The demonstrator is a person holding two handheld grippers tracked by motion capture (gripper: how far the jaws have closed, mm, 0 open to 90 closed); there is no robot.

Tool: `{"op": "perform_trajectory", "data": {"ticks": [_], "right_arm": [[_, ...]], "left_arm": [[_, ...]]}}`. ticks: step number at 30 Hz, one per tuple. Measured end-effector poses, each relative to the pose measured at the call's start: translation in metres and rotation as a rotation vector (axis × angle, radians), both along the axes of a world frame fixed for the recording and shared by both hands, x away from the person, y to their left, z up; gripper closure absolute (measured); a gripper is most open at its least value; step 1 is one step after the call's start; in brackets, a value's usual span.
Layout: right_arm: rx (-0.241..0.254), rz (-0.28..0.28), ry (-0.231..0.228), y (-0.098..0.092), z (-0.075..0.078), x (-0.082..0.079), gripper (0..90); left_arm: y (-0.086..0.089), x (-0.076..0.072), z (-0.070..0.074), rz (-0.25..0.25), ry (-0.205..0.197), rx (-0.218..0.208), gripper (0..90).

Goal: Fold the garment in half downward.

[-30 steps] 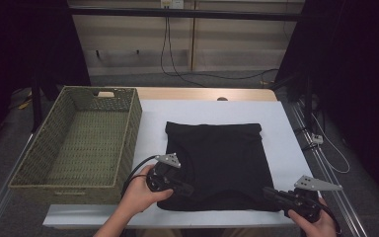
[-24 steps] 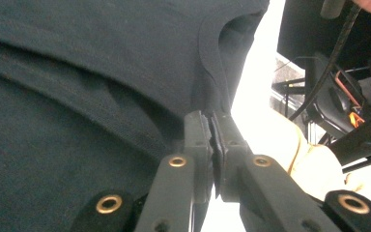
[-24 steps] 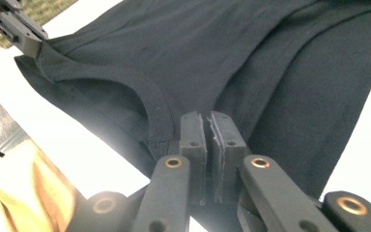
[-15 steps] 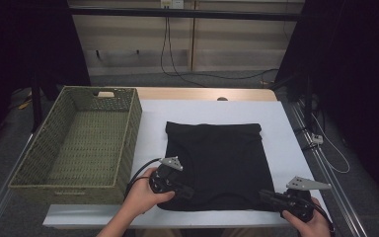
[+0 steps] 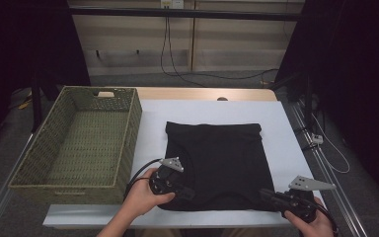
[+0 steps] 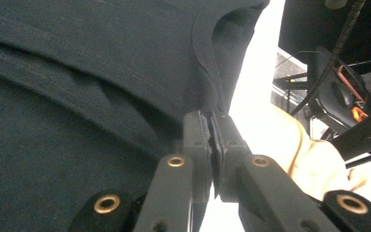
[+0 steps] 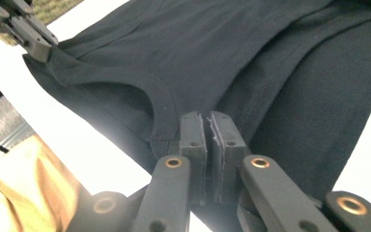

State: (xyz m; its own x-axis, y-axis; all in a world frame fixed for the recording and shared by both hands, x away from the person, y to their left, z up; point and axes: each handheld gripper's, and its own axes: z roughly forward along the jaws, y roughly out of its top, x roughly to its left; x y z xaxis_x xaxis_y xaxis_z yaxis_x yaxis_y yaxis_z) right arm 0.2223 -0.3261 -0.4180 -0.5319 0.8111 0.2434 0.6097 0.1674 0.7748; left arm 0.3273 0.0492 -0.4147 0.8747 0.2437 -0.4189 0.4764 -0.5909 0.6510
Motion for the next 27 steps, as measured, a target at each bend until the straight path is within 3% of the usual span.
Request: {"op": "perform_trajectory", "data": {"ticks": [6, 11, 16, 18, 20, 22, 27], "right_arm": [[0.015, -0.005, 0.001, -0.005, -0.001, -0.01, 85.1], [0.001, -0.002, 0.012, -0.002, -0.004, -0.011, 84.5], [-0.026, -0.014, 0.02, 0.0, -0.01, -0.006, 76.2], [-0.025, -0.022, 0.013, 0.0, -0.01, -0.004, 68.6], [-0.029, -0.041, 0.0, 0.0, -0.009, -0.002, 55.0], [-0.024, -0.044, -0.018, 0.001, -0.007, 0.0, 50.8], [-0.009, -0.035, -0.055, 0.017, -0.002, 0.011, 38.8]], "left_arm": [[0.004, -0.004, 0.004, -0.001, -0.004, -0.009, 86.2], [0.006, -0.005, -0.004, 0.009, 0.019, 0.006, 85.9], [0.006, -0.001, -0.013, 0.019, 0.02, 0.022, 81.3], [0.007, 0.0, -0.013, 0.034, 0.024, 0.016, 74.5], [0.009, 0.002, -0.011, 0.054, 0.013, 0.004, 63.3], [0.013, 0.006, -0.009, 0.075, 0.008, -0.009, 52.0], [0.021, 0.018, -0.003, 0.144, -0.031, -0.011, 36.1]]}}
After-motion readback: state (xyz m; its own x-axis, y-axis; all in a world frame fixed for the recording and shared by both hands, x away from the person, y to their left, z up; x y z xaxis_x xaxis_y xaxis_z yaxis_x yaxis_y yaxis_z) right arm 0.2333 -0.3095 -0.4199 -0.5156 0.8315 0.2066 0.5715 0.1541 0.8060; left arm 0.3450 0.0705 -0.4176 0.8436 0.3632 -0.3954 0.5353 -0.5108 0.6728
